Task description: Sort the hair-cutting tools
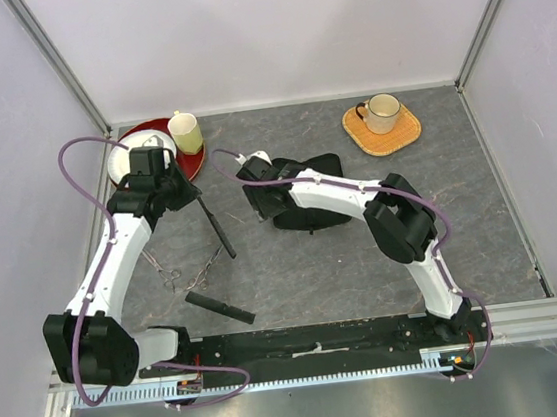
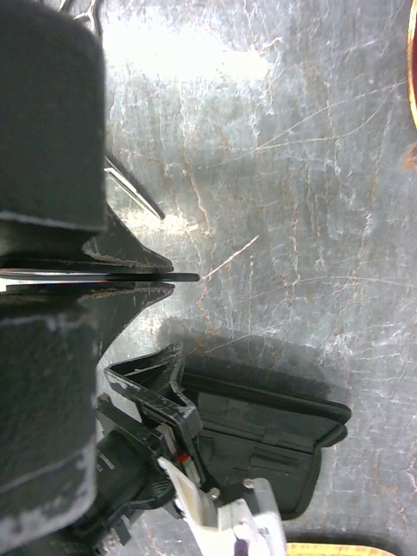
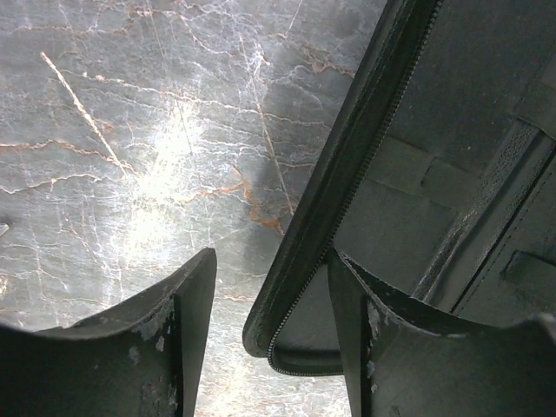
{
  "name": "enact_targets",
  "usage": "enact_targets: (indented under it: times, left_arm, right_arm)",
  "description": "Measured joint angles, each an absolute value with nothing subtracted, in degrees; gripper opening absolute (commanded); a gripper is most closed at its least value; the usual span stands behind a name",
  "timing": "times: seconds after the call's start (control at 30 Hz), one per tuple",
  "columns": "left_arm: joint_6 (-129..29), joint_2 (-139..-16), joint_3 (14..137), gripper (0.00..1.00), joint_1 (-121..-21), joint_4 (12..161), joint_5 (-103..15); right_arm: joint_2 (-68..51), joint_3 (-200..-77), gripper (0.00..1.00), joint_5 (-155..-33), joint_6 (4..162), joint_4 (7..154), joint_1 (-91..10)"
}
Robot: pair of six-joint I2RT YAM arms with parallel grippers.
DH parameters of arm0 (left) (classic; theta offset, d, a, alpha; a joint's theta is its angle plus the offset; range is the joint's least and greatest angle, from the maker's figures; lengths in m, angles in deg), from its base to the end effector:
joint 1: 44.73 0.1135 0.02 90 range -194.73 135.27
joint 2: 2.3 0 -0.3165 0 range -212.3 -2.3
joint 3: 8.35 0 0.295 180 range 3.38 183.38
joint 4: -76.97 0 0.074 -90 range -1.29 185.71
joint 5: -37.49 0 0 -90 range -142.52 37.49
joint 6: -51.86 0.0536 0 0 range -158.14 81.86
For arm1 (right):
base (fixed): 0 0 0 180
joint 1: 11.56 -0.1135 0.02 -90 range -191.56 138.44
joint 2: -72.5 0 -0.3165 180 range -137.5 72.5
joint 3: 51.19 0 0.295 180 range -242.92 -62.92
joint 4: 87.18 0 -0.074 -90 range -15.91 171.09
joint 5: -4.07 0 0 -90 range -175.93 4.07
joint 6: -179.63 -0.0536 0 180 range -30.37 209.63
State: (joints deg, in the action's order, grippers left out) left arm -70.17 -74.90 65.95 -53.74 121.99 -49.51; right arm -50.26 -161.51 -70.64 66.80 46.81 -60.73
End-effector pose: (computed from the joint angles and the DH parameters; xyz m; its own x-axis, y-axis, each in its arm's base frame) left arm 0.3087 -0.0518 0.3368 -0.6773 -0.4289 -0.5977 -0.1949 0.8881 -0.4163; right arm 0.3671 0.4032 0.2090 -0.7617 -0.3091 -0.5694 -0.3734 0.9277 -0.0041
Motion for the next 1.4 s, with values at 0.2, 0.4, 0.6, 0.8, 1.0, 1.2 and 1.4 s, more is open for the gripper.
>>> enact_targets:
  times: [0.2,0.4,0.6,0.8,1.0,1.2,1.4]
  left_arm:
    - [-69.6,-74.7,66.4,0.02,-53.2,122.1,-50.1]
    - [-69.6,-74.1,65.8,0.02,-53.0,122.5,-50.1]
    - [-69.6,-74.1,65.6,0.02,-52.9,122.5,-49.5]
    - [-69.6,-75.0,65.5,0.02,-52.8,122.2,-48.9]
    - [-69.8,-76.8,65.3,0.02,-52.7,121.0,-47.3]
    - [-70.1,-79.0,65.2,0.02,-52.7,119.4,-44.6]
    - [-70.0,-79.1,65.2,0.02,-52.7,118.2,-43.0]
  right_arm:
    - [-50.7,-160.5,0.56,-67.4,66.7,47.3,-62.5]
    - [-51.0,-158.5,0.46,-62.8,66.4,47.0,-63.6]
    - [-49.6,-153.5,0.33,-59.7,66.1,47.3,-64.0]
    - [-41.1,-142.5,0.27,-59.7,67.5,47.5,-64.1]
    - [-29.6,-130.7,0.4,-61.9,67.0,47.5,-63.9]
    - [-21.9,-126.6,0.72,-60.2,62.4,45.9,-63.4]
    - [-16.3,-126.7,0.73,-58.4,58.0,48.3,-59.9]
